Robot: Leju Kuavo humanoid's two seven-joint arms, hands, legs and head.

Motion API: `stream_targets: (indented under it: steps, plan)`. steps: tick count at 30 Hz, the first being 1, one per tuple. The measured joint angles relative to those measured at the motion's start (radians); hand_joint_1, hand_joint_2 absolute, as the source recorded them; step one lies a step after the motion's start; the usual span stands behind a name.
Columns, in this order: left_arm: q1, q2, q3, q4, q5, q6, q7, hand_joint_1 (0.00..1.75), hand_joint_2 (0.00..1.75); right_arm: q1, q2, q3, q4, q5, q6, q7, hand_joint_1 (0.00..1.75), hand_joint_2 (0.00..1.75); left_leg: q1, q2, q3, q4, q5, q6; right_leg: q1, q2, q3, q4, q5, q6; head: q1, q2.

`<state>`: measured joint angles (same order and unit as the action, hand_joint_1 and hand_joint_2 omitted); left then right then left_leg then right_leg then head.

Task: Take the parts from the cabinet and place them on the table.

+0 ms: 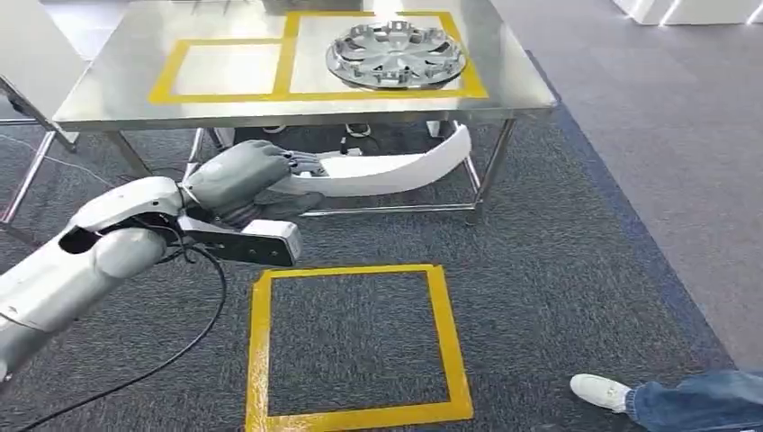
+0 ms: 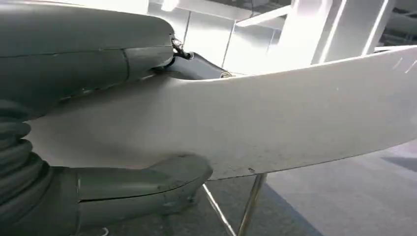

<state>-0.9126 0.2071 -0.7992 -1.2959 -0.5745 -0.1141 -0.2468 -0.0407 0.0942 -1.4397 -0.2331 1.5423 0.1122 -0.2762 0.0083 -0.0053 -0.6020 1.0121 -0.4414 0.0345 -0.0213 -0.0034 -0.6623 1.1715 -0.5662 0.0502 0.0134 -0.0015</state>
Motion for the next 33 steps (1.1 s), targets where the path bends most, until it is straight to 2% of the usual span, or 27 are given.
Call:
stream_targets:
  steps: [1,2,3,4,6,7,8,11,13,14,16,17,18,19,20,22,23,24,25,27,28,29,30,32,33]
  plan:
    - [0.001,0.000,-0.002,0.000,0.000,-0.004,0.000,1.75,1.75,0.000,0.000,0.000,0.000,0.001,0.003,-0.001,0.00,0.00,-0.002,0.000,0.000,0.000,-0.002,0.003,0.000,0.000,-0.044,0.082,-0.029,0.001,-0.001,0.000]
    - [0.003,0.001,-0.003,0.000,0.000,-0.005,0.000,1.75,1.75,0.001,0.000,0.000,0.000,0.000,0.003,-0.001,0.00,0.00,-0.004,0.000,0.000,0.001,-0.003,0.004,0.000,0.000,-0.078,0.140,-0.042,0.002,0.000,0.000]
    - [0.005,0.001,-0.004,0.000,0.000,-0.006,0.000,1.75,1.75,0.002,0.000,0.000,0.000,0.000,0.003,-0.002,0.00,0.00,-0.005,-0.001,0.002,0.001,-0.004,0.004,0.000,0.000,-0.092,0.151,-0.031,0.002,0.000,0.000]
    - [0.005,0.001,-0.005,0.000,0.000,-0.006,0.000,1.75,1.75,0.003,0.000,0.000,0.000,0.000,0.003,-0.002,0.00,0.00,-0.005,-0.003,0.004,0.001,-0.006,0.004,0.001,0.000,-0.081,0.116,0.004,0.000,0.000,0.000]
    - [0.003,0.001,-0.005,0.000,0.000,-0.007,0.000,1.75,1.75,0.003,0.000,0.000,0.000,0.000,0.003,-0.003,0.00,0.00,-0.005,-0.006,0.014,0.003,-0.014,-0.002,0.000,0.000,0.001,-0.065,0.107,-0.005,0.000,0.000]
    - [0.003,0.000,-0.005,0.000,0.000,-0.008,0.000,1.75,1.75,0.003,0.000,0.000,0.000,0.000,0.003,-0.004,0.00,0.00,-0.005,-0.006,0.017,0.005,-0.019,-0.006,0.000,0.001,0.033,-0.139,0.125,-0.008,0.000,0.000]
    - [0.000,0.001,-0.005,0.000,0.000,-0.008,-0.001,1.75,1.75,0.001,0.000,0.000,0.000,0.001,0.003,-0.005,0.00,0.00,-0.013,-0.007,0.012,0.011,-0.023,-0.012,0.004,0.003,0.060,-0.155,0.108,-0.010,0.000,0.000]
    - [0.001,0.001,-0.006,-0.001,0.000,-0.011,-0.002,1.75,1.75,0.001,0.000,0.000,0.000,0.001,0.003,-0.006,0.00,0.00,-0.009,-0.008,0.015,0.005,-0.023,-0.023,0.007,0.004,0.055,-0.154,0.102,-0.023,-0.001,0.000]
    - [-0.001,0.002,-0.005,-0.003,0.000,-0.010,-0.002,1.75,1.75,0.002,0.000,0.000,0.000,0.001,0.003,-0.006,0.00,0.00,-0.008,-0.007,0.015,0.018,-0.037,-0.036,-0.001,0.003,0.065,-0.161,0.103,-0.035,-0.001,0.000]
    - [-0.004,0.002,-0.004,-0.003,0.000,-0.010,-0.002,1.75,1.75,0.001,0.000,0.001,0.000,0.001,0.003,-0.006,0.00,0.00,-0.007,-0.005,-0.004,0.062,-0.063,-0.041,-0.002,0.002,0.069,-0.161,0.099,-0.042,-0.008,0.000]
    - [-0.002,0.003,-0.005,-0.003,0.000,-0.010,-0.002,1.75,1.75,0.001,0.000,0.000,0.000,0.001,0.003,-0.006,0.00,0.00,-0.002,-0.005,-0.083,0.220,-0.129,-0.048,-0.001,0.000,0.076,-0.161,0.093,-0.049,-0.006,0.000]
    - [0.002,0.003,-0.006,-0.003,0.000,-0.010,-0.002,1.75,1.75,0.000,0.000,0.000,0.000,0.002,0.002,-0.006,0.00,0.00,-0.001,-0.004,-0.124,0.291,-0.147,-0.050,-0.001,-0.001,0.079,-0.161,0.090,-0.050,-0.007,0.000]
    - [0.005,0.003,-0.007,-0.003,0.000,-0.010,-0.002,1.75,1.75,0.001,0.000,0.001,0.000,0.003,0.002,-0.006,0.00,0.00,-0.001,-0.004,-0.144,0.319,-0.143,-0.051,-0.001,0.000,0.084,-0.161,0.086,-0.050,-0.006,0.000]
    - [0.006,0.003,-0.007,-0.003,0.000,-0.011,-0.002,1.75,1.75,0.001,0.000,0.001,0.000,0.004,0.002,-0.006,0.00,0.00,-0.001,-0.004,-0.141,0.299,-0.114,-0.049,-0.001,0.001,0.091,-0.161,0.081,-0.049,-0.007,0.000]
    - [0.005,0.003,-0.007,-0.003,0.000,-0.013,-0.002,1.75,1.75,0.002,0.000,0.001,0.000,0.006,0.003,-0.006,0.00,0.00,-0.001,-0.004,-0.119,0.239,-0.064,-0.046,-0.001,0.002,0.100,-0.161,0.075,-0.047,-0.007,0.000]
    - [0.002,0.004,-0.005,-0.003,0.000,-0.014,-0.002,1.75,1.75,0.004,0.000,0.002,0.000,0.009,0.004,-0.007,0.00,0.00,-0.003,-0.003,-0.051,0.071,0.038,-0.032,0.000,0.003,0.121,-0.161,0.062,-0.041,-0.007,0.000]
    - [0.001,0.005,-0.005,-0.003,0.000,-0.014,-0.002,1.75,1.75,0.005,0.001,0.002,0.002,0.010,0.005,-0.007,0.00,0.00,-0.010,-0.001,-0.033,0.048,0.026,-0.026,0.002,0.002,0.121,-0.162,0.056,-0.035,-0.003,0.000]
    - [-0.002,0.002,-0.006,-0.003,0.000,-0.015,-0.002,1.75,1.75,0.002,0.002,0.002,0.002,0.010,0.006,-0.008,0.00,0.00,-0.013,0.000,-0.025,0.023,0.021,-0.021,0.003,0.003,0.119,-0.160,0.054,-0.029,-0.007,0.000]
    - [-0.003,0.002,-0.006,-0.005,0.000,-0.016,-0.002,1.75,1.75,0.000,0.002,0.002,0.002,0.010,0.006,-0.008,0.00,0.00,-0.015,0.000,-0.026,0.018,0.010,-0.020,0.002,0.000,0.115,-0.160,0.054,-0.024,-0.004,0.000]
    - [-0.004,0.003,-0.006,-0.005,0.000,-0.016,-0.002,1.75,1.75,-0.002,0.002,0.002,0.002,0.010,0.006,-0.008,0.00,0.00,-0.014,-0.003,-0.024,0.010,0.006,-0.012,0.003,-0.002,0.123,-0.171,0.052,-0.013,-0.006,0.000]
    - [-0.004,0.003,-0.003,-0.006,0.000,-0.015,-0.001,1.75,1.75,-0.002,0.001,0.003,0.002,0.010,0.006,-0.008,0.00,0.00,-0.004,-0.002,-0.011,-0.002,0.009,-0.008,0.000,-0.001,0.114,-0.167,0.042,-0.007,-0.003,0.000]
    - [-0.007,0.003,-0.002,-0.007,0.000,-0.015,-0.001,1.75,1.75,-0.002,0.001,0.004,0.002,0.009,0.006,-0.010,0.00,0.00,-0.004,-0.002,-0.006,-0.004,0.006,-0.002,0.003,0.000,0.101,-0.134,0.027,-0.006,-0.003,0.000]
    - [-0.010,0.000,-0.002,-0.008,0.000,-0.015,-0.001,1.75,1.75,-0.003,0.001,0.004,0.002,0.008,0.006,-0.010,0.00,0.00,-0.003,-0.002,-0.005,-0.004,0.003,0.003,0.002,0.002,0.060,-0.058,-0.002,-0.004,0.002,0.000]
    - [-0.005,-0.003,-0.007,-0.008,0.000,-0.015,-0.001,1.75,1.75,-0.003,0.001,0.006,0.002,0.010,0.008,-0.009,0.00,0.00,-0.006,-0.002,-0.001,-0.003,-0.004,0.009,0.001,0.002,-0.040,0.101,-0.051,0.001,0.003,0.000]
    - [-0.001,-0.003,-0.008,-0.008,0.000,-0.015,-0.001,1.75,1.75,-0.002,0.001,0.006,0.002,0.010,0.008,-0.009,0.00,0.00,-0.006,-0.003,0.003,-0.002,-0.008,0.009,0.001,0.002,-0.075,0.144,-0.050,0.003,0.005,0.000]
